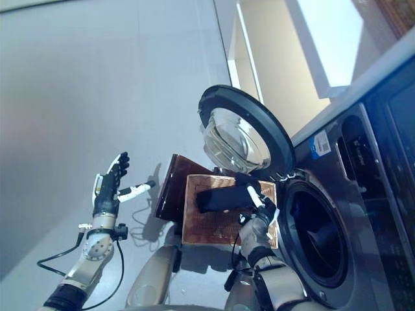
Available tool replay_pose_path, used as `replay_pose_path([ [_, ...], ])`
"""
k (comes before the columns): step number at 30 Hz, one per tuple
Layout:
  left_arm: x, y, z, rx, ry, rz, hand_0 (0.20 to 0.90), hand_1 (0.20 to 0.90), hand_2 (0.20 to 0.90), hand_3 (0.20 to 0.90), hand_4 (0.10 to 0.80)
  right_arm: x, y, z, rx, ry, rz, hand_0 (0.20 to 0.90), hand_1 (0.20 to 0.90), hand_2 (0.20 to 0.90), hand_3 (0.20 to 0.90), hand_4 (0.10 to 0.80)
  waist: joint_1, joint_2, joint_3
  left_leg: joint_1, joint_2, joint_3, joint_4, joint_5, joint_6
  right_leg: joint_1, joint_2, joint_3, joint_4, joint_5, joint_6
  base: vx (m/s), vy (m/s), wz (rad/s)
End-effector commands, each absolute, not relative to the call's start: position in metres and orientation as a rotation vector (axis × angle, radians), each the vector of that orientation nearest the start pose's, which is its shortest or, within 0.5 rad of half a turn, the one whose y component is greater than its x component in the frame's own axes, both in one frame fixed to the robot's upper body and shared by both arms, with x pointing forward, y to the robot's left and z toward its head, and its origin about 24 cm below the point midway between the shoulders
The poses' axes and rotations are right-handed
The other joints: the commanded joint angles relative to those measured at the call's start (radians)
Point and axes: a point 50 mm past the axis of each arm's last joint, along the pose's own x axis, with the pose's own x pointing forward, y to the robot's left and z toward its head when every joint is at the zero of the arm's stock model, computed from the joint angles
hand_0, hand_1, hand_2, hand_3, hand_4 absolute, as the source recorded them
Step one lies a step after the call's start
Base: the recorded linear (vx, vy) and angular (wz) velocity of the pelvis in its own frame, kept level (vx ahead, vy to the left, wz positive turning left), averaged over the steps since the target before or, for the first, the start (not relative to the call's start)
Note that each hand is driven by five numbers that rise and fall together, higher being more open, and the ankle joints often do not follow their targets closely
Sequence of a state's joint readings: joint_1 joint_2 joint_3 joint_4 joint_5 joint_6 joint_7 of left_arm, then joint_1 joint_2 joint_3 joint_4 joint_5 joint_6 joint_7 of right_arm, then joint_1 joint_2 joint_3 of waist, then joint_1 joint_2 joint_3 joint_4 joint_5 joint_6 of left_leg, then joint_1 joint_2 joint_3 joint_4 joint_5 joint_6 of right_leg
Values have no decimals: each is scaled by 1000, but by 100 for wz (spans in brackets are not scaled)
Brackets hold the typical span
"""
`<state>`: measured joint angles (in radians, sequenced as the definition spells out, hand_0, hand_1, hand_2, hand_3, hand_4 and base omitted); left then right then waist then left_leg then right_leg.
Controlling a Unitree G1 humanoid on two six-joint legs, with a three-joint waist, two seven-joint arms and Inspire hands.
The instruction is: Pick up the clothes and place them into the washing machine
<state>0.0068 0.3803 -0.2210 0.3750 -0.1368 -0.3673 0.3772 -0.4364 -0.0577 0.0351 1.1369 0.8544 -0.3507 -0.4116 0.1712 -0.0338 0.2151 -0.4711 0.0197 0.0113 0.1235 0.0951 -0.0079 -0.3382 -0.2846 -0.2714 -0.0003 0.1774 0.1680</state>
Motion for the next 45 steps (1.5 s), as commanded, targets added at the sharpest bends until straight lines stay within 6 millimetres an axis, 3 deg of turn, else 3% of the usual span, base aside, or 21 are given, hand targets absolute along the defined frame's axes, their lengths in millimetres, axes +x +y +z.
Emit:
replay_pose_path([
  [1, 240, 205, 18, 208, -132, 173, 900, 900, 900, 900, 800, 293, -205, -36, 596, 251, -738, 200, 200, 200, 200, 300, -10, 19, -20, -33, 18, 26, -19, -33, -53, 48, -38, 19, -5, -71, 18, 22, 46, -22],
  [13, 233, 201, 9, 162, -96, 163, 900, 900, 900, 900, 800, 288, -219, -39, 594, 251, -785, 200, 200, 200, 200, 300, -40, 69, -55, -11, 14, 47, -25, -42, -53, 44, -50, 56, -12, -69, 18, 24, 23, -11],
  [21, 229, 197, 2, 151, -62, 148, 900, 900, 900, 900, 800, 289, -213, -47, 439, 352, -750, 200, 200, 200, 200, 300, -38, 77, -50, -22, 16, 50, -25, -39, -51, 22, -46, 66, -5, -72, 13, -2, 1, -3],
  [22, 230, 197, 2, 153, -58, 147, 900, 900, 900, 900, 800, 288, -213, -49, 421, 366, -758, 409, 409, 409, 409, 449, -37, 75, -48, -28, 16, 49, -24, -39, -52, 21, -45, 64, -4, -74, 12, 0, 0, 0],
  [23, 229, 197, 1, 155, -54, 148, 900, 900, 900, 900, 800, 288, -213, -49, 407, 374, -763, 549, 549, 549, 549, 549, -36, 74, -46, -33, 16, 48, -21, -39, -53, 19, -45, 61, -2, -75, 12, -32, -12, 0],
  [24, 229, 197, 2, 155, -56, 146, 900, 900, 900, 900, 800, 288, -211, -50, 371, 388, -756, 900, 900, 900, 900, 800, -35, 71, -44, -39, 16, 44, -22, -33, -52, 15, -45, 60, -3, -71, 11, 0, 0, 0],
  [26, 230, 197, 2, 158, -60, 146, 900, 900, 900, 900, 800, 289, -209, -51, 333, 413, -743, 900, 900, 900, 900, 800, -31, 69, -32, -45, 17, 40, -16, -36, -55, 18, -42, 55, 0, -77, 9, -28, -15, 5],
  [30, 229, 202, 7, 193, -84, 157, 900, 900, 900, 900, 800, 301, -190, -41, -35, 384, -521, 900, 900, 900, 900, 800, -31, 49, -12, -59, 22, 35, -9, -27, -59, 13, -35, 53, 8, -79, 4, -33, -23, 4],
  [33, 229, 212, 12, 219, -108, 204, 900, 900, 900, 900, 800, 310, -172, -27, -178, 286, -371, 900, 900, 900, 900, 800, -39, 26, -4, -70, 28, 33, -3, -26, -60, 3, -30, 55, 12, -79, 3, -34, -25, 1],
  [36, 230, 220, 17, 242, -140, 248, 900, 900, 900, 900, 800, 316, -159, -9, -472, 127, -195, 900, 900, 900, 900, 800, -48, 4, 5, -83, 35, 33, 6, -26, -62, -9, -24, 59, 20, -82, 3, -38, -18, -4],
  [40, 237, 220, 24, 311, -203, 277, 900, 900, 900, 900, 800, 316, -169, 12, -999, -120, -53, 900, 900, 900, 900, 800, -60, -9, 30, -109, 45, 21, 28, -32, -66, -33, -16, 61, 42, -92, 2, -54, -23, -2],
  [45, 250, 207, 37, 351, -285, 257, 900, 900, 900, 900, 800, 324, -184, 16, -1474, -228, -7, 900, 900, 900, 900, 800, -58, -6, 59, -130, 53, 10, 35, -28, -75, -53, -9, 54, 60, -101, -2, -41, -29, 5],
])
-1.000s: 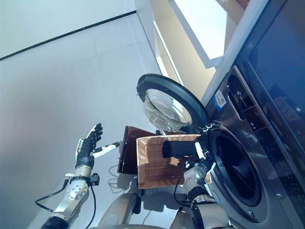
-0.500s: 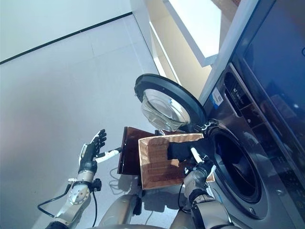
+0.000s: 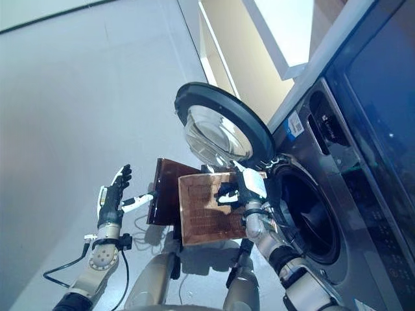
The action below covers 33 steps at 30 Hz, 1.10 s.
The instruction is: Pick up the clothes and place them into the washing machine
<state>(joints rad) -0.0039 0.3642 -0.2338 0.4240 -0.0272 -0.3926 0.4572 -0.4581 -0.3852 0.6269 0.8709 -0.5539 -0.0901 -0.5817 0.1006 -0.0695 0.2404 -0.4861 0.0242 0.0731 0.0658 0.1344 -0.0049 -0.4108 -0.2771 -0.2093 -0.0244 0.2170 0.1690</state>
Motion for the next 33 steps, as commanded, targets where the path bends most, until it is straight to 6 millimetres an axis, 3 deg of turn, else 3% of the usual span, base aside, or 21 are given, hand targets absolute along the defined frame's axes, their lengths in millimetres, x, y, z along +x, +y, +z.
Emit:
replay_pose_path([
  [1, 252, 205, 37, 350, -287, 255, 900, 900, 900, 900, 800, 327, -182, 18, -1535, -240, 4, 900, 900, 900, 900, 800, 15, 32, 38, -118, 51, -54, 95, -67, -79, 12, -15, -6, 92, -142, -5, -32, -5, 2],
  [4, 255, 201, 43, 335, -314, 258, 900, 900, 900, 900, 800, 334, -189, 23, -1681, -260, -25, 900, 900, 900, 900, 800, 17, 45, 61, -137, 59, -52, 110, -69, -81, -26, -9, 7, 128, -157, -14, -36, -2, -3],
  [9, 255, 201, 46, 319, -328, 265, 900, 900, 900, 900, 800, 339, -194, 29, -1738, -264, -47, 900, 900, 900, 900, 800, 14, 67, 82, -154, 66, -48, 133, -75, -82, -69, -3, 25, 174, -173, -22, -19, 5, -3],
  [17, 254, 203, 51, 303, -351, 282, 900, 900, 900, 900, 800, 343, -204, 35, -1776, -246, -68, 900, 900, 900, 900, 800, 7, 90, 96, -208, 79, -50, 209, -100, -84, -156, 13, 53, 268, -212, -38, -26, -5, -8],
  [23, 250, 204, 50, 299, -345, 286, 900, 900, 900, 900, 800, 342, -208, 29, -1808, -214, -53, 900, 900, 900, 900, 800, 1, 102, 100, -259, 94, -58, 311, -145, -84, -226, 25, 72, 373, -252, -53, -6, -6, -3],
  [33, 246, 206, 53, 288, -353, 296, 900, 900, 900, 900, 800, 341, -208, 25, -1811, -195, -48, 900, 900, 900, 900, 800, -1, 109, 105, -295, 97, -71, 352, -161, -80, -266, 39, 76, 436, -286, -66, 12, -16, -4],
])
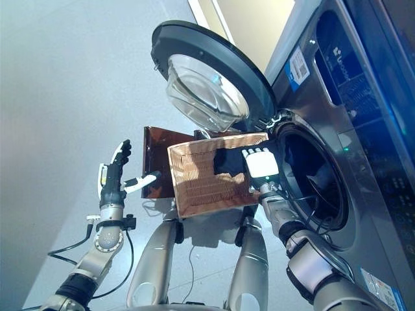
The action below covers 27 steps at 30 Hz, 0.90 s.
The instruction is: Pick up the clothes and place them into the washing machine
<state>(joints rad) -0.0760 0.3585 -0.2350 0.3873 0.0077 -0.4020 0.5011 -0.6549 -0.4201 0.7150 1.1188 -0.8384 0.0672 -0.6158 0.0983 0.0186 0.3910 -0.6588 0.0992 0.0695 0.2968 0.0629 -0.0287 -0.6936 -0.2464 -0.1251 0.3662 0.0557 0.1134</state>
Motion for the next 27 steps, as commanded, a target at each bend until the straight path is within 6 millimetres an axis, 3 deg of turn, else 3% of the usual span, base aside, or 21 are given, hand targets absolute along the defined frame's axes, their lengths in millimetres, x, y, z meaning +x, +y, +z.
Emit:
replay_pose_path([
  [1, 246, 206, 53, 289, -353, 298, 900, 900, 900, 900, 800, 341, -208, 24, -1812, -189, -48, 900, 900, 900, 900, 800, 1, 21, -45, -125, 22, -67, 119, -89, -57, 14, 8, -10, 46, -126, -12, 108, -25, 4],
  [2, 245, 207, 53, 291, -350, 301, 900, 900, 900, 900, 800, 341, -207, 23, -1813, -186, -43, 900, 900, 900, 900, 800, 2, 21, -50, -118, 21, -74, 125, -120, -63, 16, 10, -4, 60, -155, -7, 10, -14, 4],
  [3, 245, 207, 53, 291, -351, 301, 900, 900, 900, 900, 800, 341, -207, 24, -1813, -188, -43, 900, 900, 900, 900, 800, 2, 22, -45, -129, 21, -69, 123, -92, -57, 6, 8, -9, 56, -132, -13, 109, -27, 6],
  [4, 245, 207, 53, 291, -350, 304, 900, 900, 900, 900, 800, 341, -206, 23, -1815, -183, -43, 900, 900, 900, 900, 800, 3, 20, -49, -129, 20, -77, 130, -121, -63, 6, 10, -5, 69, -159, -9, -1, -16, 6],
  [14, 242, 212, 55, 300, -362, 315, 900, 900, 900, 900, 800, 347, -203, 25, -1856, -164, -41, 900, 900, 900, 900, 800, 22, 34, -30, -222, 12, -94, 171, -122, -60, -77, 8, -7, 124, -175, -18, 0, -7, 5],
  [27, 239, 219, 61, 330, -380, 323, 900, 900, 900, 900, 800, 369, -225, 65, -2009, -172, -153, 900, 900, 900, 900, 800, 49, 52, -22, -324, 0, -102, 191, -114, -59, -180, -7, -2, 176, -182, -25, -3, 9, 3],
])
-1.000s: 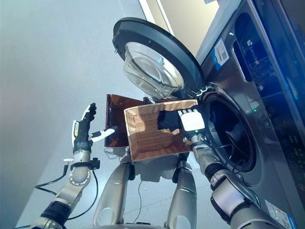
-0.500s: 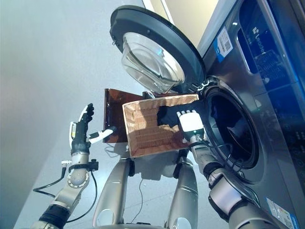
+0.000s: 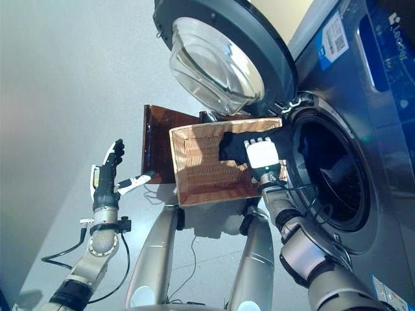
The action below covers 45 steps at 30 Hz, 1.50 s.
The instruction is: Pick up the clothes and place them into the washing machine
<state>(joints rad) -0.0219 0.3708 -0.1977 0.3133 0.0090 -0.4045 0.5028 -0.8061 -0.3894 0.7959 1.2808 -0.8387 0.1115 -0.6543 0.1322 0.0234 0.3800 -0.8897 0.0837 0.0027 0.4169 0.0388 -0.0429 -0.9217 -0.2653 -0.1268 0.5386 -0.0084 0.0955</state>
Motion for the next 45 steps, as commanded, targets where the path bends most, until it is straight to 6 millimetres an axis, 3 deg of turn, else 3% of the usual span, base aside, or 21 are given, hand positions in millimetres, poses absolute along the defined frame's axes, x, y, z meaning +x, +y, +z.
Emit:
replay_pose_path([
  [1, 239, 219, 61, 330, -381, 324, 900, 900, 900, 900, 800, 369, -225, 66, -2009, -172, -154, 900, 900, 900, 900, 800, 15, 47, -10, -94, 15, -35, 71, -90, -45, 47, 12, 0, 4, -118, -7, -7, 20, 4],
  [3, 239, 219, 63, 329, -390, 323, 900, 900, 900, 900, 800, 372, -227, 72, -2036, -172, -166, 900, 900, 900, 900, 800, 17, 50, -11, -95, 13, -33, 64, -86, -45, 40, 10, 1, 3, -116, -7, -10, 35, 8],
  [5, 239, 219, 66, 328, -404, 321, 900, 900, 900, 900, 800, 375, -227, 76, -2053, -177, -174, 200, 200, 200, 200, 300, 21, 52, -13, -96, 10, -31, 56, -82, -44, 36, 8, 2, 3, -113, -7, -12, 38, 7],
  [15, 240, 218, 67, 318, -406, 305, 900, 900, 900, 900, 800, 377, -224, 77, -2083, -171, -169, 200, 200, 200, 200, 300, 27, 58, -25, -41, 8, -16, -6, -65, -45, 75, 6, 7, -50, -90, -1, 0, 0, 0],
  [23, 239, 215, 62, 317, -378, 265, 900, 900, 900, 900, 800, 375, -234, 77, -2103, -125, -174, 200, 200, 200, 200, 300, 31, 76, -39, 38, 3, 3, -70, -45, -43, 141, 0, 13, -107, -69, 8, 15, 9, -3],
  [28, 238, 213, 57, 313, -355, 238, 900, 900, 900, 900, 800, 378, -237, 86, -2037, -130, -228, 200, 200, 200, 200, 300, 29, 87, -52, 101, -1, 13, -119, -27, -43, 196, -1, 16, -155, -52, 16, 13, 13, -5],
  [30, 238, 212, 55, 309, -345, 232, 900, 900, 900, 900, 800, 379, -235, 89, -1990, -144, -246, 200, 200, 200, 200, 300, 29, 89, -53, 120, -1, 25, -147, 11, -35, 221, -1, 8, -190, -14, 14, -39, 13, -7],
  [33, 238, 213, 51, 307, -325, 233, 900, 900, 900, 900, 800, 382, -228, 95, -1842, -167, -281, 200, 200, 200, 200, 300, 27, 91, -70, 180, -4, 34, -197, 24, -34, 276, -4, 6, -243, 6, 22, 78, 12, -9],
  [37, 236, 213, 46, 290, -295, 237, 900, 900, 900, 900, 800, 382, -214, 98, -1462, -195, -326, 200, 200, 200, 200, 300, 16, 91, -93, 264, -15, 51, -263, 43, -33, 363, -7, 1, -328, 35, 34, 100, 12, -14],
  [45, 227, 209, 26, 266, -208, 234, 900, 900, 900, 900, 800, 349, -194, 56, -733, -117, -314, 200, 200, 200, 200, 300, -12, 97, -145, 385, -34, 86, -355, 60, -27, 489, -26, 6, -472, 91, 57, 89, 29, -10],
])
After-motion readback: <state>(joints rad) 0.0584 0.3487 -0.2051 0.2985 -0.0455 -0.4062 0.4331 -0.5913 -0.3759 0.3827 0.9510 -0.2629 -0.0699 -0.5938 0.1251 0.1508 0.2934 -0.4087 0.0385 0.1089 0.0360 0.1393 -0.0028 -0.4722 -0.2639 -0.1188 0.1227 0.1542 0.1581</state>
